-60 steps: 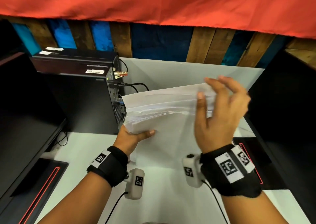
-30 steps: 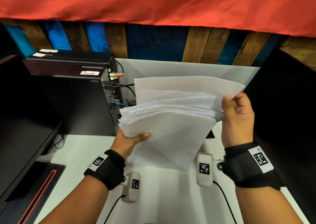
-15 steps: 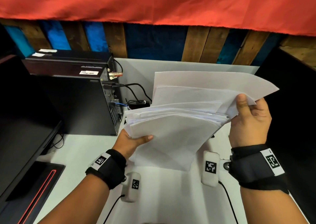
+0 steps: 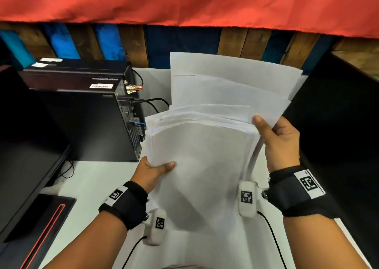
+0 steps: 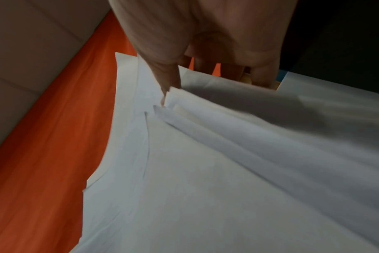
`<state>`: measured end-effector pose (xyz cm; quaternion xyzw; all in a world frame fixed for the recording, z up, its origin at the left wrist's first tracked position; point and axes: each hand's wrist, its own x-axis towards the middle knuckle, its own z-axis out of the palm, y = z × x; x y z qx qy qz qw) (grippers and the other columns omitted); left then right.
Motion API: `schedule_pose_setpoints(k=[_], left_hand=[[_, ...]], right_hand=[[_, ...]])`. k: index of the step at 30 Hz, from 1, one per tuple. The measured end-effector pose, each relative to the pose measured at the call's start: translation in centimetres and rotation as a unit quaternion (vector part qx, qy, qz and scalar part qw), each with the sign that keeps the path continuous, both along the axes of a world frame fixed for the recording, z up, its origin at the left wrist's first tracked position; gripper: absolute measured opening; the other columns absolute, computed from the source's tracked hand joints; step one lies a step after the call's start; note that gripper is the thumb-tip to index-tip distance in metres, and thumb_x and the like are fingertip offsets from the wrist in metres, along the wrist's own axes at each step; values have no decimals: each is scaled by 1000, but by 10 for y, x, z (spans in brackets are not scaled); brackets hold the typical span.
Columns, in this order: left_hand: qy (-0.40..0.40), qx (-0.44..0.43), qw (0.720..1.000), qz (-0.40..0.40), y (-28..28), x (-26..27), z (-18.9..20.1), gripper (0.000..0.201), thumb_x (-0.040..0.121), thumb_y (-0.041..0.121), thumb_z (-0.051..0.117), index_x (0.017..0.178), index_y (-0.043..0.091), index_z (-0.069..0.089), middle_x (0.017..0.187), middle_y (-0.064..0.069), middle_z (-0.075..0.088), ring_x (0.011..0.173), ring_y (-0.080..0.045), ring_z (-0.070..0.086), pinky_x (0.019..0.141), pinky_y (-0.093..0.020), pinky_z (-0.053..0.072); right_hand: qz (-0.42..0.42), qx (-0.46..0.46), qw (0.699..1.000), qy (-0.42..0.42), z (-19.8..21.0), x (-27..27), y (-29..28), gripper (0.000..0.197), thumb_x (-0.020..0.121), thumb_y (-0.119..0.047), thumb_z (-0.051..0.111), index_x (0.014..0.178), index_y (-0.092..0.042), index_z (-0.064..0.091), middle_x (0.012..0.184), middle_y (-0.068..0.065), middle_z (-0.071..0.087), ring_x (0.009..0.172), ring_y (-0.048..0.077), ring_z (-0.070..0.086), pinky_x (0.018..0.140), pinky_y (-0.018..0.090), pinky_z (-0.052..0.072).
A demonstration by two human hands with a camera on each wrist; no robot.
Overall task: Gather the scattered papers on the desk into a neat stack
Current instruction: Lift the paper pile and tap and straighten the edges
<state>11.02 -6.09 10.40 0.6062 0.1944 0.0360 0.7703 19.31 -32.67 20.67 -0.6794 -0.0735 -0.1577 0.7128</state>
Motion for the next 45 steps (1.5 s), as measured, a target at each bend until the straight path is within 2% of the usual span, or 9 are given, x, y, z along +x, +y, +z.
schedule_pose_setpoints(k=[4,13,19,27,31,35,39,42,45], left_hand=[[15,-17,1000,-22,-6,-11,2,29,71,-6,75,99,1,69,95,-20,72,86,-32,69,73,-33,60],[108,-28,994,-13,-3,-15,-32,36,69,0,79,102,-6,68,101,-24,71,93,-38,69,81,-42,57],[129,-12,991,-20,2,-16,-46,39,64,2,83,100,-3,70,97,-21,73,91,-36,70,84,-44,55],[194,48,980,-23,10,-32,-87,22,74,-1,76,94,1,67,76,-7,72,77,-26,68,74,-32,53],[233,90,967,-40,15,-39,-107,30,81,6,71,109,-4,63,97,-19,68,89,-31,65,83,-35,51],[250,109,960,-58,18,-42,-112,34,90,15,62,121,0,57,112,-15,66,103,-30,63,93,-35,48],[256,110,958,-63,21,-42,-107,48,95,28,54,136,5,43,135,-8,53,120,-28,53,100,-31,41],[293,58,952,-62,26,-41,-106,79,87,51,55,148,13,24,146,2,37,135,-27,40,112,-35,31],[315,7,948,-53,32,-44,-109,77,91,51,49,152,24,10,154,-1,29,137,-28,36,113,-42,30]], right_hand=[[-15,-33,999,19,-13,9,8,16,88,-8,63,96,-21,68,76,-25,71,79,-9,66,70,6,49],[-42,-79,995,43,-28,15,21,22,87,-10,64,70,-24,63,53,-22,59,53,-6,52,64,10,44],[-69,-34,996,45,-26,9,25,9,88,-12,64,92,-13,71,78,-11,70,77,3,64,79,20,52],[-172,-77,968,-165,24,-11,19,14,95,-23,54,90,-35,56,82,-13,62,80,3,59,75,25,52],[-206,-61,961,-173,41,-11,16,12,97,-15,50,96,-27,53,88,-16,59,82,-11,58,76,9,45],[-204,-129,967,-79,31,-1,14,18,96,-12,48,110,-6,57,94,-10,59,79,-11,56,69,-1,39],[-136,-246,956,80,-20,9,23,21,95,-9,48,113,-2,58,108,15,65,102,27,60,79,17,37],[-92,-298,934,176,-63,8,32,23,95,-9,49,114,-2,58,112,21,65,106,35,59,83,26,39],[-54,-334,904,260,-102,1,38,24,95,-10,50,116,1,55,114,25,63,106,37,59,84,29,42]])
